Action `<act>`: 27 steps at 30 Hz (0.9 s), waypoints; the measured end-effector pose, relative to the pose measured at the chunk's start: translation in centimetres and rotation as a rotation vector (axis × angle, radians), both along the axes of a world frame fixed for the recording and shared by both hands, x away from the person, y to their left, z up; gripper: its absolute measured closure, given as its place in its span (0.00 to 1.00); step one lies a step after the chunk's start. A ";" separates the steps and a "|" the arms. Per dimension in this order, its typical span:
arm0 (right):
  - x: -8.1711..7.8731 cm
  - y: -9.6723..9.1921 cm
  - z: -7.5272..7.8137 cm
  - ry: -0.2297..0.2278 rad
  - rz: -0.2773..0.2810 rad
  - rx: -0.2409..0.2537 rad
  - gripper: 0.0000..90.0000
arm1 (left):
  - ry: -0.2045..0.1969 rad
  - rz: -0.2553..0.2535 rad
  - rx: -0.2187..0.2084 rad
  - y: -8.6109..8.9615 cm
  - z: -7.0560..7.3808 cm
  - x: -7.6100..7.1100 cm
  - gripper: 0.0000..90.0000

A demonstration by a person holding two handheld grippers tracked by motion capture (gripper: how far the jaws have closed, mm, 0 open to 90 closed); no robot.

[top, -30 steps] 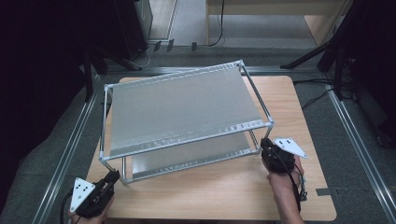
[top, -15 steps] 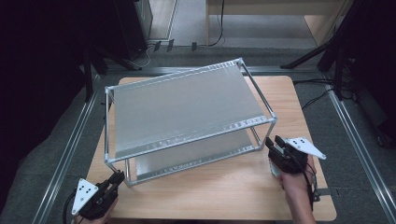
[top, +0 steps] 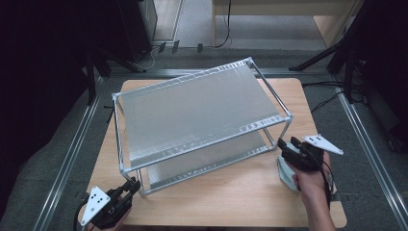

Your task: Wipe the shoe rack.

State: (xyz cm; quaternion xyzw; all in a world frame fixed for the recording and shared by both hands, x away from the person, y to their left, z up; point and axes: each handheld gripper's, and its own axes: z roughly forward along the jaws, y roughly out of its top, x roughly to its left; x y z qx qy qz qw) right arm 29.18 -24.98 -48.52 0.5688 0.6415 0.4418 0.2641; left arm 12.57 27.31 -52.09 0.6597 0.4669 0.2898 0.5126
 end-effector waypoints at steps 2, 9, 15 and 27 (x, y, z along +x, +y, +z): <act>1.1 0.4 -0.4 0.002 -0.046 0.009 0.71 | -0.002 -0.004 -0.001 0.1 -0.1 -0.1 0.89; 0.8 0.8 -0.9 -0.035 -0.036 -0.022 0.89 | 0.006 -0.009 -0.018 0.2 -0.1 -0.1 0.89; -1.0 -0.6 -0.6 -0.009 0.029 -0.005 0.85 | 0.029 0.020 0.000 0.2 0.2 -0.3 0.88; -5.0 -9.3 -2.4 0.051 0.013 -0.067 0.70 | -0.003 0.053 -0.008 0.2 -0.4 -1.3 0.88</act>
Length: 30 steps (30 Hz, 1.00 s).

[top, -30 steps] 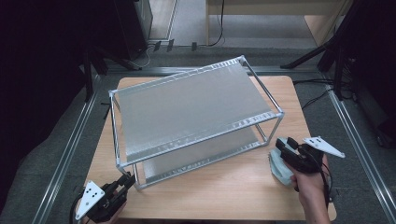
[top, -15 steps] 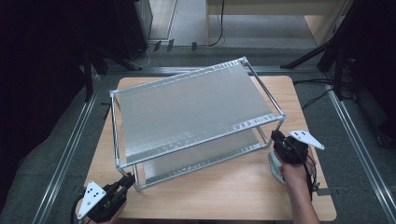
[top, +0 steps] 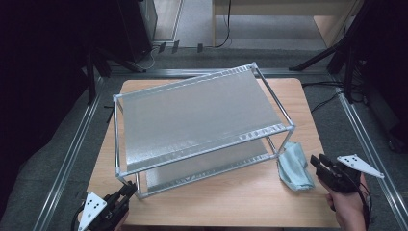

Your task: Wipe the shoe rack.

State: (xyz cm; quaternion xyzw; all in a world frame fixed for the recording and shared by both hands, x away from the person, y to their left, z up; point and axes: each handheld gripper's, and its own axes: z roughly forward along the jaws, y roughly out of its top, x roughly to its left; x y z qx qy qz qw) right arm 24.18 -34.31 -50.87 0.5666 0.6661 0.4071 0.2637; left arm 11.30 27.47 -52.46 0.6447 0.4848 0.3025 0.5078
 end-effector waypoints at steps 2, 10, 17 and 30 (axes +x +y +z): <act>0.2 0.0 -1.0 0.056 0.045 0.001 0.69 | 0.002 -0.008 -0.013 0.2 -0.1 0.0 0.87; 0.9 5.0 -3.1 0.163 0.249 -0.043 0.61 | 0.016 -0.009 -0.002 0.1 -0.4 0.3 0.86; 0.8 6.7 -1.6 0.083 0.298 -0.001 0.53 | 0.019 -0.006 0.009 0.2 -0.5 0.1 0.86; 0.1 1.1 -2.9 0.125 0.223 -0.094 0.66 | 0.016 -0.005 0.020 0.1 -0.5 -0.1 0.86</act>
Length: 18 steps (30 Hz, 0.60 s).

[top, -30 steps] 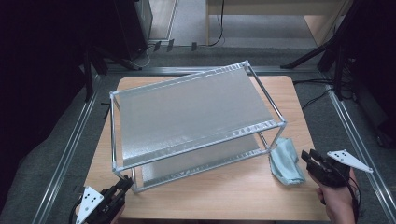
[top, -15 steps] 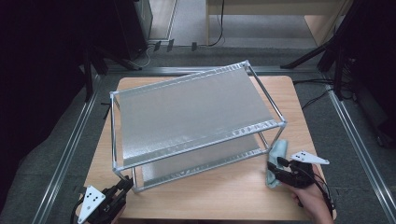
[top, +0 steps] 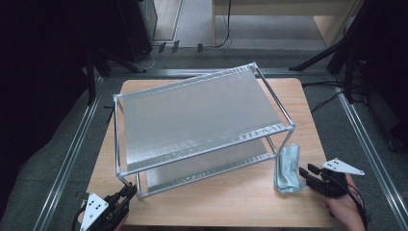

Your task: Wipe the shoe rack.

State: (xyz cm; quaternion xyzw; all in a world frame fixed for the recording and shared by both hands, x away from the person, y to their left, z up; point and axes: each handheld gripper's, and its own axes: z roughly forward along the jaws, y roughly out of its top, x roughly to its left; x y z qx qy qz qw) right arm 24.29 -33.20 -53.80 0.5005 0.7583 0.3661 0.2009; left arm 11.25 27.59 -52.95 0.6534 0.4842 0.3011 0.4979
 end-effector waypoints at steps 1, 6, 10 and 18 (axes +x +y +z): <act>-0.1 0.2 -0.4 0.005 0.033 -0.008 0.66 | 0.000 0.000 0.000 0.0 0.0 0.0 0.86; -0.3 2.6 -0.7 -0.017 0.173 -0.026 0.51 | 0.001 0.001 0.003 -0.1 0.0 0.1 0.86; 0.0 4.9 -0.9 -0.021 0.204 -0.070 0.34 | -0.001 0.000 0.006 0.0 0.0 0.0 0.86; -0.4 4.8 1.5 -0.111 0.156 0.028 0.26 | -0.001 -0.001 0.010 0.0 0.0 -0.1 0.86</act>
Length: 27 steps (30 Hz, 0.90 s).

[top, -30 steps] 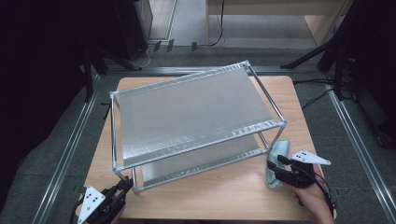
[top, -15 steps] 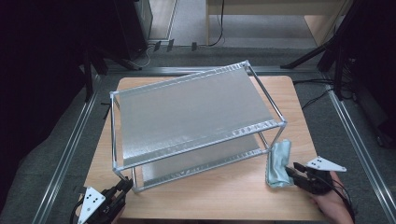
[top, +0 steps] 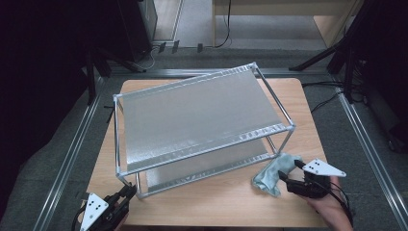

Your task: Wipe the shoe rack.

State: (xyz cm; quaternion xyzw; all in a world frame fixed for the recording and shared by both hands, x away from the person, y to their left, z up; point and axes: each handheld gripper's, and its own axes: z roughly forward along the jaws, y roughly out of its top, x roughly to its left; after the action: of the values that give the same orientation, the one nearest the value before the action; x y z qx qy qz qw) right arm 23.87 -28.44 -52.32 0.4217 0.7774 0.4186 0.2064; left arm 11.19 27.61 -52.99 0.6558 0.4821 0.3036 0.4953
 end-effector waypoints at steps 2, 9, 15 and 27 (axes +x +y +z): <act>0.0 0.9 -0.5 0.028 0.036 -0.038 0.19 | 0.001 0.000 0.001 0.0 0.0 0.0 0.86; 1.4 3.8 -2.2 0.096 -0.016 -0.106 0.06 | 0.000 0.003 0.001 -0.1 0.0 0.1 0.86; 1.8 3.6 -2.9 0.156 -0.020 -0.053 0.06 | 0.003 0.000 -0.008 -0.1 0.0 0.1 0.84; 1.5 4.4 -2.7 0.167 -0.004 -0.099 0.09 | -0.003 0.010 -0.003 -0.5 0.0 0.3 0.79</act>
State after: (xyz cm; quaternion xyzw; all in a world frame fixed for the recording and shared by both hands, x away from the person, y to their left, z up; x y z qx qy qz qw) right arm 25.33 -24.01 -55.05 0.4461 0.8107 0.3428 0.1623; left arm 11.48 27.06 -53.03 0.6522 0.4849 0.3065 0.4956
